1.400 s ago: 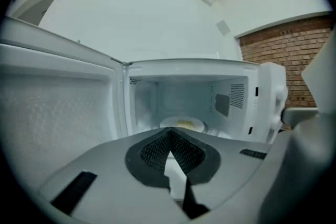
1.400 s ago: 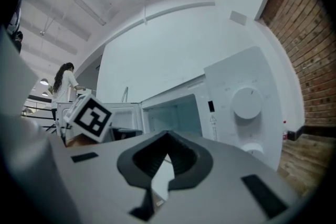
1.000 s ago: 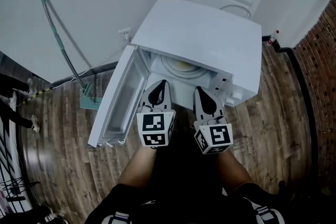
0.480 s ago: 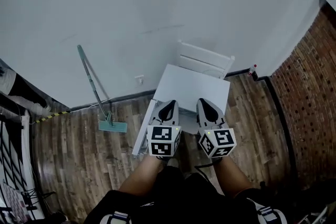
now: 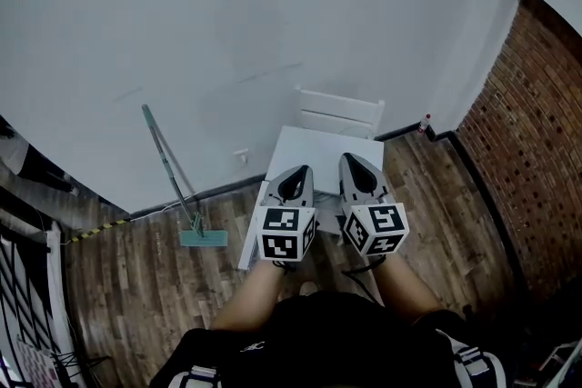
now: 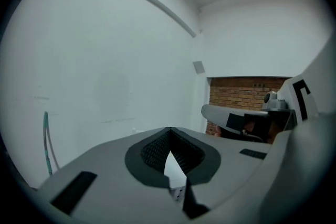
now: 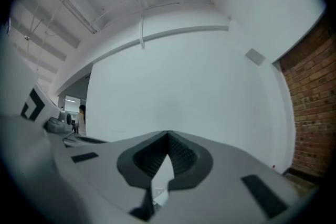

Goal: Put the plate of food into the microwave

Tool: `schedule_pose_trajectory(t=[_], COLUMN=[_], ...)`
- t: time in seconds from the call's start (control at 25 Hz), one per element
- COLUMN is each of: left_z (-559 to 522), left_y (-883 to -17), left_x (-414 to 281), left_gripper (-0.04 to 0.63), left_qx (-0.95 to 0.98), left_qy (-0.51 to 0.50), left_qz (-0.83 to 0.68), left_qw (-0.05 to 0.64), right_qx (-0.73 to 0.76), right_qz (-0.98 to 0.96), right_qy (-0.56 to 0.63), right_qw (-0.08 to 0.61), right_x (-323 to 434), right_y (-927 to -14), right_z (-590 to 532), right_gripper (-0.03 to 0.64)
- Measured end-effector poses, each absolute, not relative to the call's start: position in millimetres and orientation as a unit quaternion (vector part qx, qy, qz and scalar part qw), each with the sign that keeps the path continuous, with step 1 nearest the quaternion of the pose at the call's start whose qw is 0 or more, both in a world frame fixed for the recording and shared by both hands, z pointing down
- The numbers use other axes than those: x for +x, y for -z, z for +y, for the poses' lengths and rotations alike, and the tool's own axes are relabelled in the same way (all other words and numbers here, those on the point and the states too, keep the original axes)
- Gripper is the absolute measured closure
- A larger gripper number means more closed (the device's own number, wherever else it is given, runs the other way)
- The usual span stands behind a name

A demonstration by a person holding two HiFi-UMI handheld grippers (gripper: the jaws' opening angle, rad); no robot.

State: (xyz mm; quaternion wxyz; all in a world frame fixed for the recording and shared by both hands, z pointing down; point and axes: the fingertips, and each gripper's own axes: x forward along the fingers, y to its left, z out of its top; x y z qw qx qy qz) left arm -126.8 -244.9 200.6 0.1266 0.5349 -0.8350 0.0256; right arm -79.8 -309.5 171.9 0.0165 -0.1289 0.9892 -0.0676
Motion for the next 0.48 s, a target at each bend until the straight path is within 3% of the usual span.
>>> schedule_pose_trajectory(t=[0.48], left_z=[-267], left_y=[-185], left_x=[-124], left_gripper=[0.597], left_qx=[0.557], left_qy=[-0.013], left_qz=[-0.823], left_qw=[0.108], right_qx=[-0.144], right_qz=[0.987], right_qy=[0.067], right_qw=[0.026], right_x=[-75], right_y=[-161], right_z=[-323], right_gripper=[0.611])
